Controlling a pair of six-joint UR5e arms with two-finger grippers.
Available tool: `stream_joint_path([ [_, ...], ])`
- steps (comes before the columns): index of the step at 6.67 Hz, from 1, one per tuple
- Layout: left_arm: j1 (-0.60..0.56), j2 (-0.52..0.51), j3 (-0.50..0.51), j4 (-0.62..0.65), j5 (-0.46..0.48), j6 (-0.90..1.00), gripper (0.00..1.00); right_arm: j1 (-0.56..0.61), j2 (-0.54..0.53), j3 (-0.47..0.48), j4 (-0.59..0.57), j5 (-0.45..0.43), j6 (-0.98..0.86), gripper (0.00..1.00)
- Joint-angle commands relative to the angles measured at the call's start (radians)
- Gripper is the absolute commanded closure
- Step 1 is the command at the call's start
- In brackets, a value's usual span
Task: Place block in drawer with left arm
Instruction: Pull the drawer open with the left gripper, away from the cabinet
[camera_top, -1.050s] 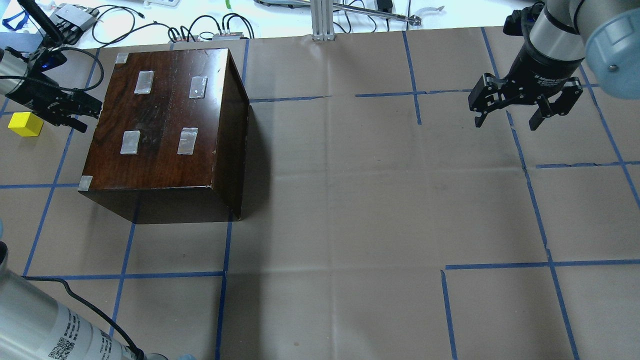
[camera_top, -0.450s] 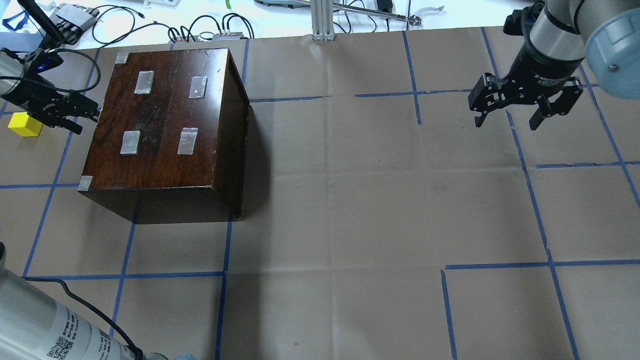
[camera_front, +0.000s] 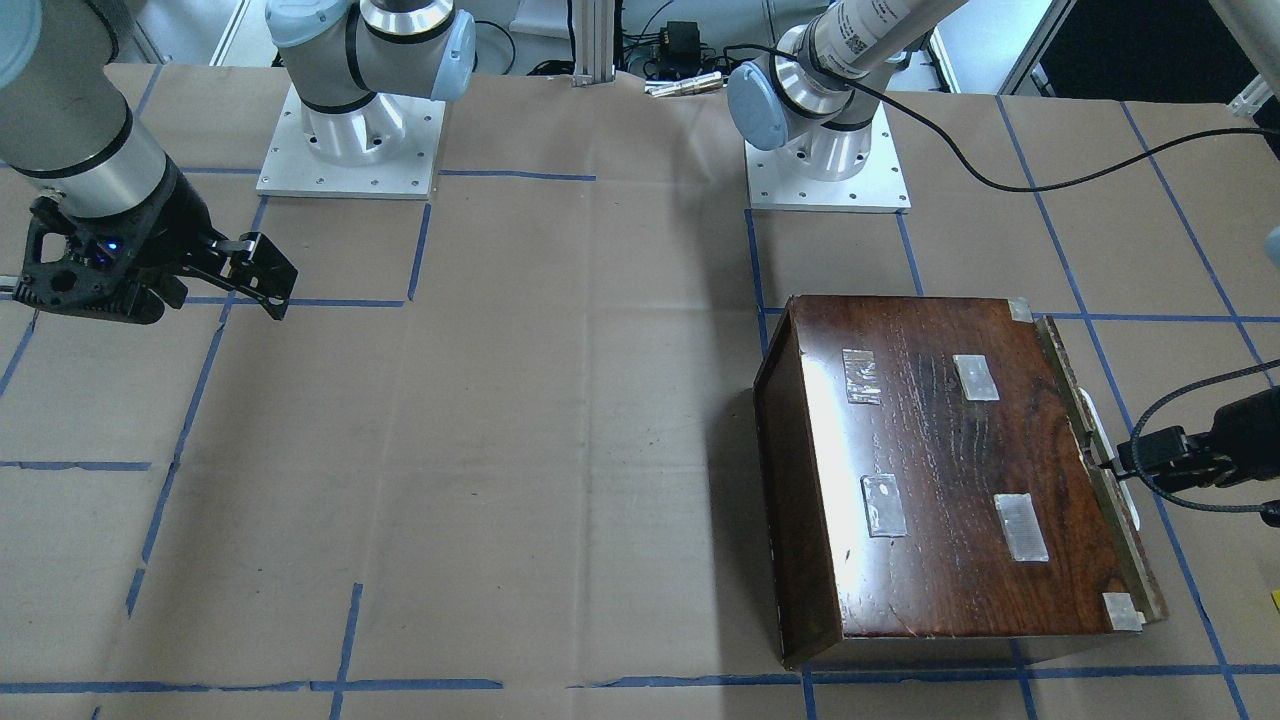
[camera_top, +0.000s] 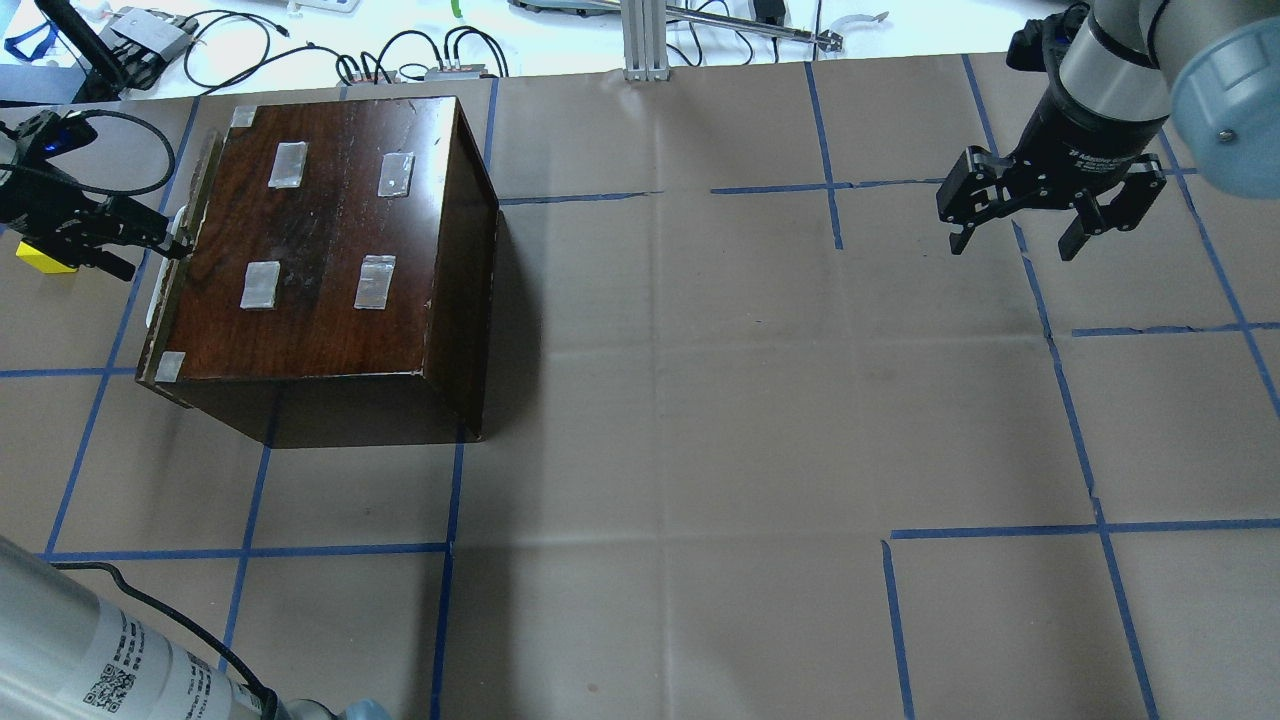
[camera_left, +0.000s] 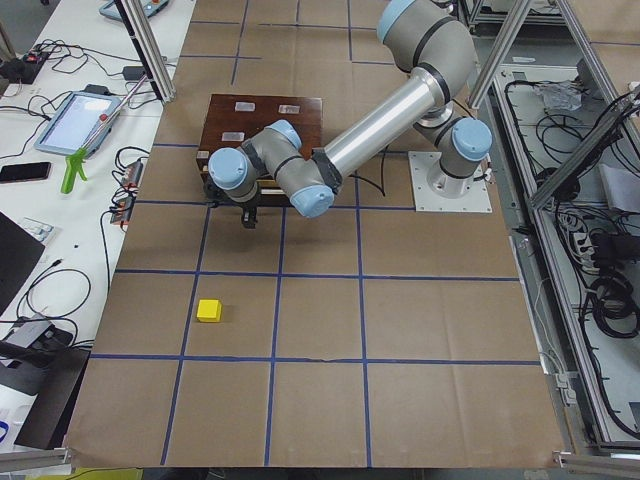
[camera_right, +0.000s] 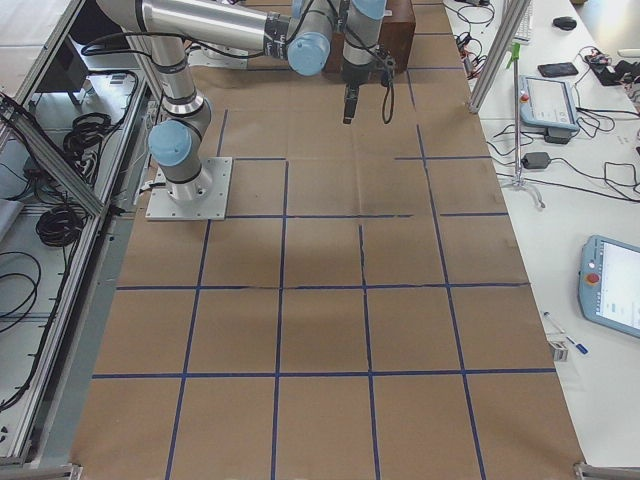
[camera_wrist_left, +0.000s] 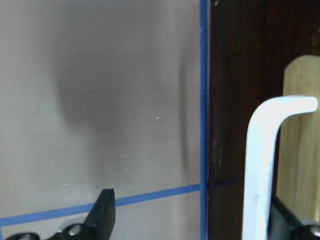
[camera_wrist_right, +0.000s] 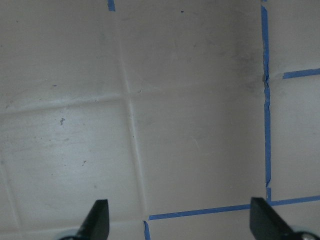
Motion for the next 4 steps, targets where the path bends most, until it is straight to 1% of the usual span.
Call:
stream_joint_path([
  [1,0.030,-0.005,0.003,0.023,0.001,0.001,0.01,0.000,0.001,0.000,0.000,0.000,0.001,0.00],
  [3,0.041,-0.005,0.004,0.052,0.019,0.001,0.01,0.000,0.001,0.000,0.000,0.000,0.001,0.00],
  [4,0.041,-0.007,0.004,0.072,0.070,0.003,0.02,0.000,0.000,-0.001,0.000,0.000,-0.001,0.00],
])
